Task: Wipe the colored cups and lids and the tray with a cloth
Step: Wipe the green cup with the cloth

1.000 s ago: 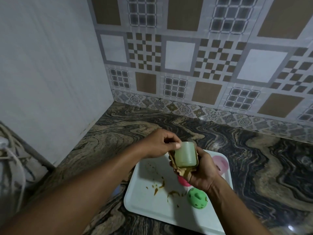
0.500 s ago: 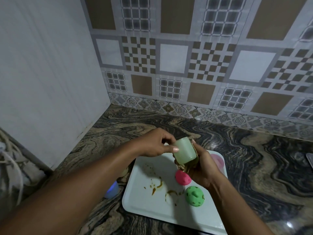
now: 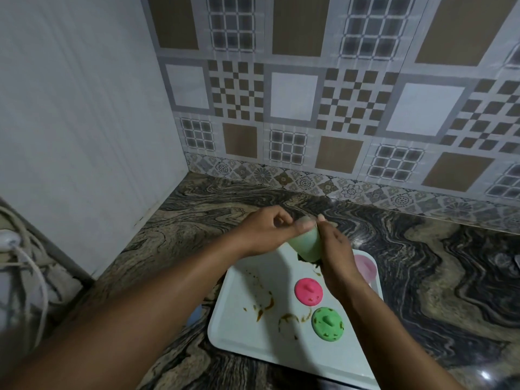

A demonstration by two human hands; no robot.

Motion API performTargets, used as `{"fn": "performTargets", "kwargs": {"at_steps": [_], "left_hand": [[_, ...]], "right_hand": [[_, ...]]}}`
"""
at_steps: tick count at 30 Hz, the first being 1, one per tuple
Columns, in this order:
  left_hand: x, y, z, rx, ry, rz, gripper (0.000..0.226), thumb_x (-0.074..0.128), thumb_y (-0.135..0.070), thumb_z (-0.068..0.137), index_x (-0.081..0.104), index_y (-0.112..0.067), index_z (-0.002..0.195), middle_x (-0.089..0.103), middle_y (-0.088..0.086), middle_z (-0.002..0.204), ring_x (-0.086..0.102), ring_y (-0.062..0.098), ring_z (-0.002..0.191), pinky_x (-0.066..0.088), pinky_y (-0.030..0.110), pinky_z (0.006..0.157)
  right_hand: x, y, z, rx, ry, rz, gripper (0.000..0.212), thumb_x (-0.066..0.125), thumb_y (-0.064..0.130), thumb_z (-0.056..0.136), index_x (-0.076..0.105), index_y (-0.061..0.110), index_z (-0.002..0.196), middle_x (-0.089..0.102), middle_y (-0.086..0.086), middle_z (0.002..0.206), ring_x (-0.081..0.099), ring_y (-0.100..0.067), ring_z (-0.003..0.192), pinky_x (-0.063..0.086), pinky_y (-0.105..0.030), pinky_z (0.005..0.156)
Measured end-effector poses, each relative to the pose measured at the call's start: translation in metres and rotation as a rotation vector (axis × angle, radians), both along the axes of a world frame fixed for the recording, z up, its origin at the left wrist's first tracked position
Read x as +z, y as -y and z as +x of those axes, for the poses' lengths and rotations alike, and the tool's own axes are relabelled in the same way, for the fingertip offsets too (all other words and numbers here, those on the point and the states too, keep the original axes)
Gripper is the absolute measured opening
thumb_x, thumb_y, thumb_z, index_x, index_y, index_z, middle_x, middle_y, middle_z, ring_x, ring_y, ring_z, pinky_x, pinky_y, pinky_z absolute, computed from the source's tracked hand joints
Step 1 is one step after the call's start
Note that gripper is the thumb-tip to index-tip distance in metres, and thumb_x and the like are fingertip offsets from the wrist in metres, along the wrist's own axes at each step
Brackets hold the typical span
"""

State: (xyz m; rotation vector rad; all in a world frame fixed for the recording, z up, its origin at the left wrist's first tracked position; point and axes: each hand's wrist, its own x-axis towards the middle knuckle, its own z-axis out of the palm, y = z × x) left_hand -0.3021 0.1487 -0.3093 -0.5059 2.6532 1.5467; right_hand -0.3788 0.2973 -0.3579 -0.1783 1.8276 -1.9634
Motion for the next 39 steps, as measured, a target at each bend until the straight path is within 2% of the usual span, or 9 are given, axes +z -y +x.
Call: {"fn": "performTargets", "kwargs": {"at_steps": [3,7,10,14,19,24,29,34,39], "left_hand": [[0.001,-0.002,-0.005,-0.027,0.045,0.139,0.059,0.076,-0.054,0.079,0.059,-0.018,0.122,0.071,0.004,0.100,0.073,0.017,0.073,0.061,0.036,0.068],[-0.007,0.005,0.003,-0.152,-0.077,0.227,0.056,0.080,-0.003,0.080,0.055,-0.030,0.123,0.062,-0.002,0.118,0.071,0.016,0.095,0.061,0.031,0.080],[-0.017,0.006,0.009,-0.151,-0.100,0.206,0.063,0.082,-0.010,0.078,0.050,-0.034,0.125,0.058,-0.003,0.124,0.069,0.021,0.104,0.060,0.043,0.089],[-0.013,-0.001,0.002,0.037,-0.010,0.387,0.061,0.080,-0.046,0.078,0.052,-0.024,0.127,0.063,0.008,0.119,0.072,0.021,0.088,0.062,0.039,0.074],[-0.021,0.001,0.005,-0.077,-0.229,0.162,0.048,0.081,-0.017,0.081,0.057,-0.035,0.119,0.066,-0.011,0.107,0.067,0.002,0.094,0.059,0.025,0.080],[-0.023,-0.003,0.005,0.076,-0.137,0.360,0.063,0.077,-0.052,0.079,0.050,-0.031,0.132,0.065,-0.001,0.114,0.071,0.016,0.089,0.060,0.030,0.069],[-0.024,-0.001,0.004,-0.042,-0.233,0.253,0.051,0.080,-0.013,0.083,0.057,-0.028,0.125,0.066,-0.002,0.116,0.067,0.005,0.093,0.059,0.030,0.084],[-0.026,-0.002,0.007,0.068,-0.176,0.371,0.055,0.080,-0.041,0.080,0.054,-0.033,0.128,0.065,-0.004,0.116,0.071,0.016,0.097,0.062,0.035,0.075],[-0.023,0.000,0.005,-0.046,-0.240,0.220,0.052,0.083,-0.019,0.079,0.057,-0.036,0.121,0.065,-0.004,0.119,0.067,0.008,0.104,0.059,0.032,0.089]], "right_hand": [[-0.001,0.001,0.003,0.018,-0.262,0.019,0.041,0.047,0.039,0.105,0.064,0.003,0.093,0.060,0.006,0.072,0.050,-0.012,0.069,0.039,-0.028,0.058],[0.000,0.001,0.003,0.053,-0.072,0.019,0.054,0.040,0.049,0.104,0.068,0.003,0.100,0.066,-0.019,0.074,0.058,-0.023,0.064,0.044,-0.029,0.055],[0.000,0.004,0.003,0.109,0.041,0.056,0.062,0.040,0.051,0.103,0.066,-0.006,0.102,0.066,-0.029,0.074,0.059,-0.029,0.061,0.041,-0.038,0.060],[-0.004,0.011,0.008,-0.027,-0.261,0.080,0.055,0.043,0.054,0.100,0.062,0.004,0.088,0.059,-0.006,0.068,0.055,-0.021,0.064,0.042,-0.036,0.056],[-0.003,0.014,0.006,0.001,-0.207,0.053,0.055,0.037,0.054,0.103,0.066,0.010,0.086,0.067,-0.012,0.068,0.061,-0.022,0.057,0.043,-0.024,0.045],[-0.003,0.015,0.005,-0.035,-0.247,0.104,0.057,0.037,0.053,0.104,0.065,0.006,0.089,0.067,-0.017,0.073,0.062,-0.027,0.061,0.046,-0.030,0.045],[0.001,0.016,0.003,-0.048,-0.245,0.097,0.056,0.033,0.052,0.105,0.062,0.005,0.094,0.064,-0.020,0.077,0.058,-0.027,0.061,0.043,-0.030,0.044],[-0.001,0.015,0.002,-0.050,-0.275,0.127,0.058,0.034,0.053,0.104,0.061,0.003,0.091,0.064,-0.023,0.083,0.058,-0.038,0.070,0.049,-0.042,0.056],[-0.001,0.017,0.001,-0.106,-0.254,0.140,0.053,0.034,0.054,0.102,0.062,0.010,0.092,0.065,-0.019,0.084,0.059,-0.035,0.075,0.045,-0.045,0.061]]}}
